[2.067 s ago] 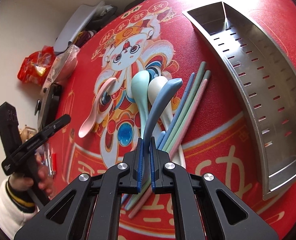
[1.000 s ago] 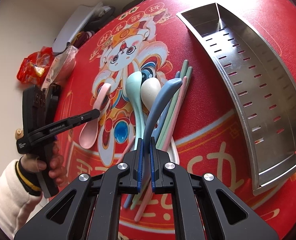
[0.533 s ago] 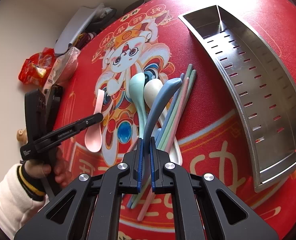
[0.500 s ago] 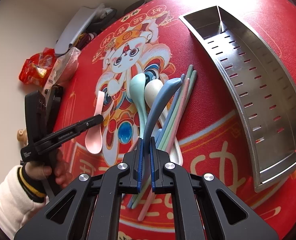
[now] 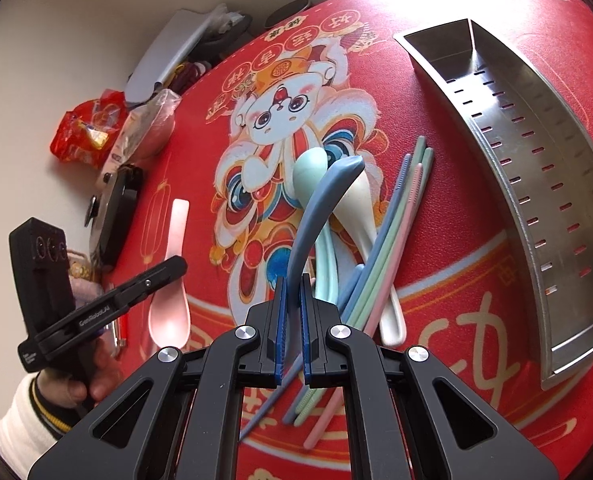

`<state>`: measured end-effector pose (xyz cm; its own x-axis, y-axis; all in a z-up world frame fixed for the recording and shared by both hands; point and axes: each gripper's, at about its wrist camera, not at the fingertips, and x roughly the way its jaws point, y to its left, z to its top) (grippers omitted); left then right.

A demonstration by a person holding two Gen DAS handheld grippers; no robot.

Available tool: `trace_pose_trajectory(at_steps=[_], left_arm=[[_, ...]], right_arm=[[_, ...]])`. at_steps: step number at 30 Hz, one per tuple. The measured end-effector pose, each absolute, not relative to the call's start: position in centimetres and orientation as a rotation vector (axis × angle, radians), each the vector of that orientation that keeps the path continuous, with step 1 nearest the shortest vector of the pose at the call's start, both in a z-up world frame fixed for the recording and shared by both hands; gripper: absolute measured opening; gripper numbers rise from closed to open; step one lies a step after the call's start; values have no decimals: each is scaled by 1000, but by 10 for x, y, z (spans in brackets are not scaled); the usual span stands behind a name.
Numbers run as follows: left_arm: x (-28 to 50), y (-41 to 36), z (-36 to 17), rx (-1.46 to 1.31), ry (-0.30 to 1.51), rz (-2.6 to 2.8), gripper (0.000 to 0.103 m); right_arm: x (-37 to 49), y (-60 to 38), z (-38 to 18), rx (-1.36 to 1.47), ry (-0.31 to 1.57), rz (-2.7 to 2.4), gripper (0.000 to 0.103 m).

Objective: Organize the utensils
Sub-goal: 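Lower the blue spoon into the steel tray with the right tool while the left carries the pink spoon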

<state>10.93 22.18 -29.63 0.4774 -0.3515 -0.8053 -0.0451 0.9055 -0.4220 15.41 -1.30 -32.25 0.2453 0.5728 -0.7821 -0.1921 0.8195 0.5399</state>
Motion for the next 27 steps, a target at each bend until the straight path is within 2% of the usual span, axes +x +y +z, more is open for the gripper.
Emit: trace_pose_trajectory(at_steps=[18,27], left_arm=[[65,192,-250,-485,982,-151,7],[50,163,-229,-522,924,-90,7]], right_arm=[[172,-61,-296,342,1136,549,6],[220,-112,-269,116,1110,623,6]])
